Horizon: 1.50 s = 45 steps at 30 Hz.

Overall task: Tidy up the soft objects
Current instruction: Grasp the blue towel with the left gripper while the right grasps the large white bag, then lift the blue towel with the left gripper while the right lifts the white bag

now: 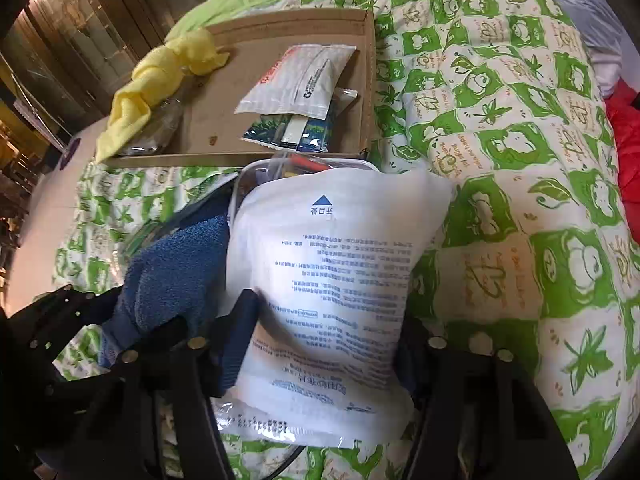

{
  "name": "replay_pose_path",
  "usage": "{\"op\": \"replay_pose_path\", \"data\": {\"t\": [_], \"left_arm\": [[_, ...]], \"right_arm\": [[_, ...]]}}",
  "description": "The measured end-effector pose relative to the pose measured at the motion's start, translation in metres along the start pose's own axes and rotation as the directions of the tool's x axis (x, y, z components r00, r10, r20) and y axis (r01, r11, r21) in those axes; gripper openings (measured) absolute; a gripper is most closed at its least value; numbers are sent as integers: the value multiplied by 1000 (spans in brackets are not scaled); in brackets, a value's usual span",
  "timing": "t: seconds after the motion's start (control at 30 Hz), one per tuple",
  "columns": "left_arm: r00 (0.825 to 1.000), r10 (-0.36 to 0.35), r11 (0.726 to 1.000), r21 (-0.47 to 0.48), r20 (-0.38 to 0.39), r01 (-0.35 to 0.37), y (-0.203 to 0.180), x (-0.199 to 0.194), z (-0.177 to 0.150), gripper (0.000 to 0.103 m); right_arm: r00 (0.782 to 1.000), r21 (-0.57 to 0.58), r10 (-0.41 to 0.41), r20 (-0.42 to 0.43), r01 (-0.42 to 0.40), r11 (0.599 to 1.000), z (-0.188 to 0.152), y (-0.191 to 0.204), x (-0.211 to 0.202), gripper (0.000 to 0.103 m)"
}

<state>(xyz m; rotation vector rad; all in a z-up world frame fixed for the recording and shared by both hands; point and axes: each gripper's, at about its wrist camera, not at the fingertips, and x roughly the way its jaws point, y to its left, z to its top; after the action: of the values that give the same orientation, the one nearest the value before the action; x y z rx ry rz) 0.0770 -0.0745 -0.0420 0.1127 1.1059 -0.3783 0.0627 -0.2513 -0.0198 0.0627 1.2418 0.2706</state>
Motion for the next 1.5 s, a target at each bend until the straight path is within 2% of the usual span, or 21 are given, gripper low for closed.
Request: {"op": "replay_pose_path", "data": {"t": [0.07, 0.1, 0.17, 0.4, 0.47, 0.5, 0.7, 0.93, 1.33, 1.5], "left_arm": [[1000, -17, 1000, -11, 4, 17, 1, -5, -1, 44], [1000, -24, 1000, -15, 4, 24, 1, -6, -1, 44], [1000, -25, 1000, -19, 4, 25, 2, -9, -3, 44], [1000, -21, 999, -35, 3, 22, 3, -14, -7, 44], [1000, -18, 999, -45, 3, 18, 6, -14, -7, 44], [1000, -14, 999, -48, 2, 15, 7, -14, -8, 44], [1000, 8, 997, -73, -10, -8, 14, -12, -7, 44], [999, 19, 995, -97, 40, -15, 21, -24, -5, 44], [997, 12, 994, -112, 71, -4, 23, -33, -2, 44], [995, 11, 994, -113, 100, 1, 21, -53, -5, 44]], "right_arm": [[998, 26, 63, -10, -62, 998, 0, -3, -7, 53], [991, 50, 127, -29, -125, 991, -1, -5, -9, 51], [978, 68, 197, -63, -193, 979, -1, -2, -7, 50], [965, 80, 222, -143, -212, 974, -14, 7, 7, 50], [968, 66, 204, -146, -196, 978, -15, 8, 7, 45], [970, 57, 195, -145, -188, 980, -15, 9, 6, 38], [977, 36, 189, -97, -186, 982, -15, 7, 6, 29], [974, 46, 225, -36, -223, 974, -7, 0, -8, 16], [969, 61, 245, -24, -243, 968, -9, -11, -27, 13], [958, 102, 283, -35, -278, 955, -13, -23, -32, 13]]}}
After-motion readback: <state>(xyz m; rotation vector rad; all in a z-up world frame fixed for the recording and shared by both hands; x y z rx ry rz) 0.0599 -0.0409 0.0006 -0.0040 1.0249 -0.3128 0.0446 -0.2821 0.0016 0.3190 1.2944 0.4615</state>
